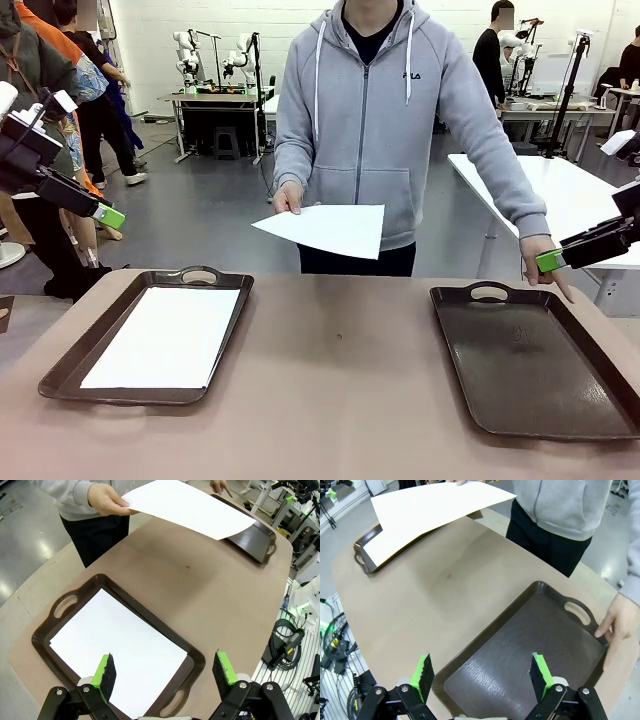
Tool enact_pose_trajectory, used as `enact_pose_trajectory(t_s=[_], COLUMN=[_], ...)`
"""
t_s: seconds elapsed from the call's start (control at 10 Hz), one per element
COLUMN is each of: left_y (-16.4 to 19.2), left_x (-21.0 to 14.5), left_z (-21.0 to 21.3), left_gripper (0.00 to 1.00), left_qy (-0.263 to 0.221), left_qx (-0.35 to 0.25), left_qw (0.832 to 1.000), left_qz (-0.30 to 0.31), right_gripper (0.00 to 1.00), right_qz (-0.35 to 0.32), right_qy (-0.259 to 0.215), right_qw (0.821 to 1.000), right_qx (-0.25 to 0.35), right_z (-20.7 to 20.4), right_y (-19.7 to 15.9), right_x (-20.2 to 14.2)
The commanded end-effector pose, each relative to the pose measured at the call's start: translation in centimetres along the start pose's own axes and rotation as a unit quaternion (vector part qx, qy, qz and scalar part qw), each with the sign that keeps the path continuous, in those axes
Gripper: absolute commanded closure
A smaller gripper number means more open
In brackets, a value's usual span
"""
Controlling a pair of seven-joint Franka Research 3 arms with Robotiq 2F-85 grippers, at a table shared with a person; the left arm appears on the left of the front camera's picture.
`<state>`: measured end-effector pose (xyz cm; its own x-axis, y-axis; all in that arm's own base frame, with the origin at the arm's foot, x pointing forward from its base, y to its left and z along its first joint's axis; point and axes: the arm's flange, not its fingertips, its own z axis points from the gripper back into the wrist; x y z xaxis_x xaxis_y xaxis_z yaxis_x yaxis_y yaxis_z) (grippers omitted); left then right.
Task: Sort the A4 documents.
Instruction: Receive the A4 Paper.
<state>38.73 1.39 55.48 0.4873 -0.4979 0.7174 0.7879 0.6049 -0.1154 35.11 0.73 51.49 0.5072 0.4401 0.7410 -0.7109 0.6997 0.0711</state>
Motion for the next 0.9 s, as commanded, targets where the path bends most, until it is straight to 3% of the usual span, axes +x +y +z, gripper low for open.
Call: enact_pose_trajectory(t_s=[0.0, 0.8], left_y=[-0.10, -0.10], left_x=[-0.12, -0.12], left_z=[-0.01, -0.01], left_gripper=[0.00, 0.00], left_qy=[0.002, 0.002], left_qx=[0.003, 0.003], left_qw=[1.000, 1.000], left_qz=[-0.003, -0.003], right_gripper=[0.00, 0.00], right_qz=[-0.001, -0.001], right_qy=[-0.004, -0.004], right_qw=[1.000, 1.000], right_qx=[0.009, 0.009], right_z=[-0.20, -0.20], right_y=[-0.09, -0.09], right_x=[-0.09, -0.09])
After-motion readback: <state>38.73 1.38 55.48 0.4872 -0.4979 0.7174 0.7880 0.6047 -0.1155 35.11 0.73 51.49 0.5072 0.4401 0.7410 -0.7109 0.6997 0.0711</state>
